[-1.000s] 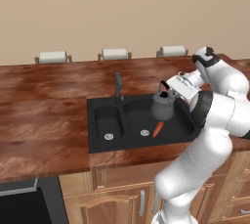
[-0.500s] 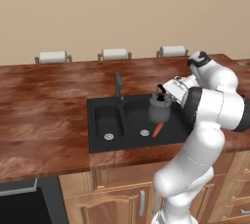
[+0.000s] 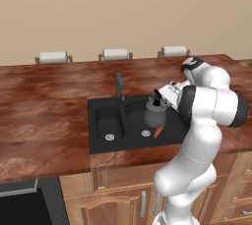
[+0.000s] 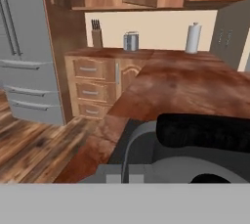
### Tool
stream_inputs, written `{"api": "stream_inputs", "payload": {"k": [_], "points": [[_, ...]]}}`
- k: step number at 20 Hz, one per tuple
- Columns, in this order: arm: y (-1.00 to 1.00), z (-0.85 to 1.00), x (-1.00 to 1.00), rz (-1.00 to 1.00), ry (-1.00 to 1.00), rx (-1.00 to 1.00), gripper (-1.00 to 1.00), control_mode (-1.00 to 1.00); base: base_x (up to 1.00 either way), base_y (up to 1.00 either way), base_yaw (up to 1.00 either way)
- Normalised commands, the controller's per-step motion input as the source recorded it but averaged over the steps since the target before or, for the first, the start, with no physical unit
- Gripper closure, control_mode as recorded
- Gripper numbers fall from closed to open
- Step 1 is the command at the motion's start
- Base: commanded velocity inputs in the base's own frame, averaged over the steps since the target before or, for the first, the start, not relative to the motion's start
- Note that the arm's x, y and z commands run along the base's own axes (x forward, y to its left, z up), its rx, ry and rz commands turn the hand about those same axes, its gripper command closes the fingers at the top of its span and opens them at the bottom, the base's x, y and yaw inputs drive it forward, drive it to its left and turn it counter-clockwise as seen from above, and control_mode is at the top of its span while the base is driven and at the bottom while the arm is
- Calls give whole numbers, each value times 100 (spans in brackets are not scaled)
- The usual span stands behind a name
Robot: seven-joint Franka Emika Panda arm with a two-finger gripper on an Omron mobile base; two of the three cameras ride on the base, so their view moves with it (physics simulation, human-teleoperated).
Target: Open the cabinet, pick the kettle from the cabinet, and place it in the sink.
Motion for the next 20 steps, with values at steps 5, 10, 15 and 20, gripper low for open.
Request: {"api": "stream_inputs", "payload": {"k": [5,10,15,20], "points": [[17,-23,18,5,0,-1,100,-100,0,0,0],[4,-25,16,9,-3,0,100,-100,0,0,0],[0,-26,17,7,-6,0,100,-100,0,0,0],[1,-25,22,5,-2,0,100,-100,0,0,0]]}}
